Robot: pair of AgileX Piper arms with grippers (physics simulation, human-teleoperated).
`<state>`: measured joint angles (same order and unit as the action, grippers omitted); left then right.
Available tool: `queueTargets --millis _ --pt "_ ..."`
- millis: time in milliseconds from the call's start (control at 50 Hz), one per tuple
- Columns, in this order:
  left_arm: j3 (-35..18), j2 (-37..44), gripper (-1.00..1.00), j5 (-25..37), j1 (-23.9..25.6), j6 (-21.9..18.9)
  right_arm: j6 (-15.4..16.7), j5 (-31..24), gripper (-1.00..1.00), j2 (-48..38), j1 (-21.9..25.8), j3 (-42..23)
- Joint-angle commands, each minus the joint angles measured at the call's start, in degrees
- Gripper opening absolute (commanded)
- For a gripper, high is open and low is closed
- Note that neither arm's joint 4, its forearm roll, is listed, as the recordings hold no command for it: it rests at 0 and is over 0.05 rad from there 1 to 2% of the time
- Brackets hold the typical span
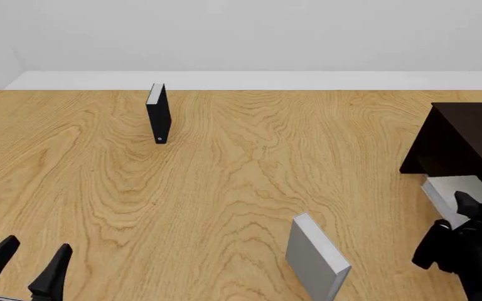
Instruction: Pick up the book on the right and place it on the cabinet shelf.
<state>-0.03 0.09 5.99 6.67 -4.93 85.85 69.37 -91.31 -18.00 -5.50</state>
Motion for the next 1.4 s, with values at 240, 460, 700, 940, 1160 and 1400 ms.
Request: queueTargets --millis 240,460,700,940,1160,1400 --pt "0.01 0.01 1.0 0.16 0.54 -1.39 -4.99 -2.31 1.0 1.91 -2.29 -1.31" --pt "0.0 0.01 1.0 -0.02 0.26 -1.29 -5.08 -4.59 1.0 2.46 -2.69 -3.21" --pt "0.01 0.01 1.0 0.08 0.28 -1.31 -5.28 -5.46 1.0 2.19 -2.78 -3.87" --pt "0.01 0.0 1.0 0.15 0.18 -1.5 -5.0 -5.73 1.0 0.84 -3.64 -5.14" --pt "0.01 0.0 1.0 0.25 0.22 -1.66 -5.26 -5.64 1.0 -0.17 -4.59 -5.45" --pt "0.01 -0.01 1.0 0.18 0.2 -1.65 -5.2 -5.35 1.0 -0.46 -5.54 -5.63"
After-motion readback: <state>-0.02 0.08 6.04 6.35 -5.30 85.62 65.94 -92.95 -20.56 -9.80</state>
